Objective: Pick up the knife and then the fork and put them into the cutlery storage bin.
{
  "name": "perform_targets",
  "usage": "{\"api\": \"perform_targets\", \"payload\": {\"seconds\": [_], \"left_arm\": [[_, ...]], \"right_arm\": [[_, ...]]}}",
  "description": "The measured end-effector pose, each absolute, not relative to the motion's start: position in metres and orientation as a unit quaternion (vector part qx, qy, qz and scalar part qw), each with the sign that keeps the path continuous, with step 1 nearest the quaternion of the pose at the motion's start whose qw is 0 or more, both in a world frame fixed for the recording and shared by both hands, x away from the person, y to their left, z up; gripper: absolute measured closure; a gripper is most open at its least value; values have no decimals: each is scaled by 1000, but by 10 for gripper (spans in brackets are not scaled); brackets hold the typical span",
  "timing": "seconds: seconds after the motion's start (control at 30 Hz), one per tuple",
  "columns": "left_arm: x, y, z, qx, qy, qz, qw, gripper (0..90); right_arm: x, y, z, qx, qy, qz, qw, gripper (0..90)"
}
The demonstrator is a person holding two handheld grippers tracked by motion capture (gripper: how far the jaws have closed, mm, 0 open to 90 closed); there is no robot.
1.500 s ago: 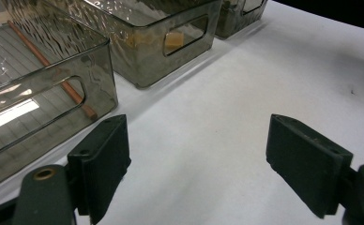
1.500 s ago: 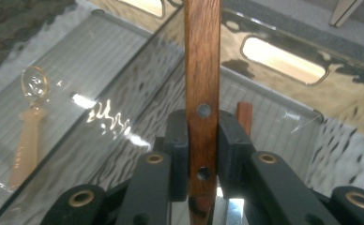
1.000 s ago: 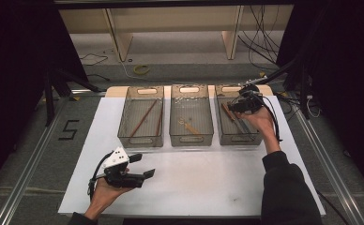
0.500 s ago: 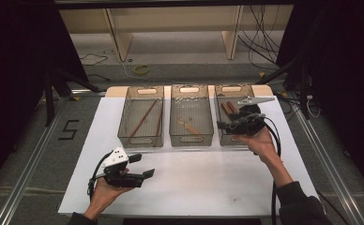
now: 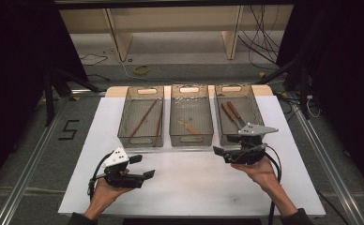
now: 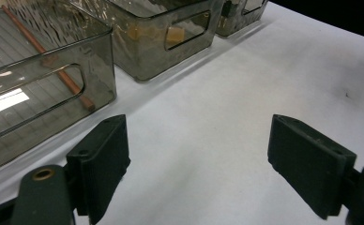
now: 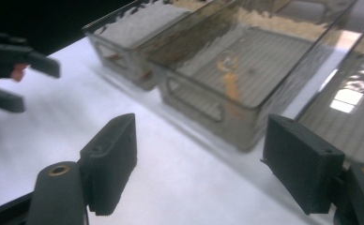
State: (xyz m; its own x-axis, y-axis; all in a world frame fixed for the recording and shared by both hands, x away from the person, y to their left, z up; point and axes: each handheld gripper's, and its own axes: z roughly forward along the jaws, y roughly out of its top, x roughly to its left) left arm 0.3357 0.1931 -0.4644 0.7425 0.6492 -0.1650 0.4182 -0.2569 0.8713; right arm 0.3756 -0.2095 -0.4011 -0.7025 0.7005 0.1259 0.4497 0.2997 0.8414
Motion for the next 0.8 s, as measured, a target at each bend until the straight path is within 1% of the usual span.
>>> {"api": "perform_targets", "payload": {"seconds": [0.13,0.23,0.47,0.53,0.8], "left_arm": [[334,193,-464,783,337,112,511,201],[334,192,-465,783,337,107,511,201],[332,193,-466,781,335,100,518,201],[331,192,-466,780,336,97,519,201],[327,192,-468,780,337,95,518,200]], "right_arm": [[361,-209,-412,353,794,481,119,259],[352,-209,-417,351,791,487,122,250],[337,-220,-433,363,776,504,112,228],[333,-224,-435,364,774,505,121,226],[322,-235,-447,376,768,504,124,207]]}}
